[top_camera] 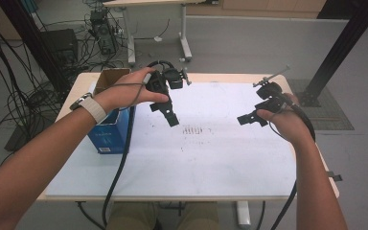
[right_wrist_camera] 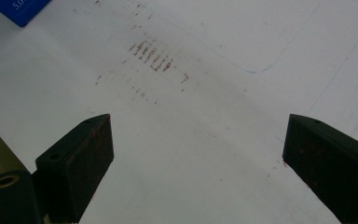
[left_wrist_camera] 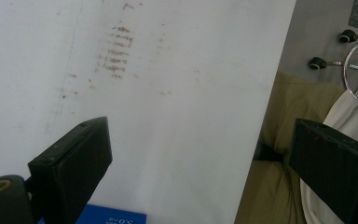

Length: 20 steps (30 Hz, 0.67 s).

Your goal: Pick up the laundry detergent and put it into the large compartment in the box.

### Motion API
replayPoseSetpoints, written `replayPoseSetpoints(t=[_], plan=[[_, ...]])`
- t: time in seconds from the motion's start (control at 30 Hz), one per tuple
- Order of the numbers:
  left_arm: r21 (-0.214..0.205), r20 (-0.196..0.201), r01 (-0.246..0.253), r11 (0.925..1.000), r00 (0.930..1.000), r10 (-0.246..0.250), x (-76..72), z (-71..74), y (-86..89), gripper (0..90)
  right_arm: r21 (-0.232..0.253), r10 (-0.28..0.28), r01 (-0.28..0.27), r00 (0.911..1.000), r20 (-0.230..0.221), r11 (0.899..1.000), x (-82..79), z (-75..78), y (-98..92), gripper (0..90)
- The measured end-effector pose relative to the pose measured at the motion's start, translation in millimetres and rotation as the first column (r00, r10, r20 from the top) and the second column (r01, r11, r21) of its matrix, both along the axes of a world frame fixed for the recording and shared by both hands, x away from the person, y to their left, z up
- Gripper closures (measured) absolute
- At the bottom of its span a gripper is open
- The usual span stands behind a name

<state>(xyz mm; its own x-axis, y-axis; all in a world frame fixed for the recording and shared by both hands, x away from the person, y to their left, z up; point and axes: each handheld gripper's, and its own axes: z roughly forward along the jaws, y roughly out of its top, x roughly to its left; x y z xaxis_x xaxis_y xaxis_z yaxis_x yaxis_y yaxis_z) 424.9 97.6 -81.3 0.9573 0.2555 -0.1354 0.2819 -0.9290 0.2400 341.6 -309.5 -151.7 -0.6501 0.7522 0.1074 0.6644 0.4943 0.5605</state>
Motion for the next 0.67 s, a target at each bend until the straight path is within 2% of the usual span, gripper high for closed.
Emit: replayPoseSetpoints(t=[0.67], plan=[[-0.005,0.004,-0.006,1.0000,1.0000,0.006,-2.2,-0.6,-0.5,6.7,0.005,0.000,0.000,1.0000,0.002,1.000,-1.6,-1.3,-0.5,8.3]])
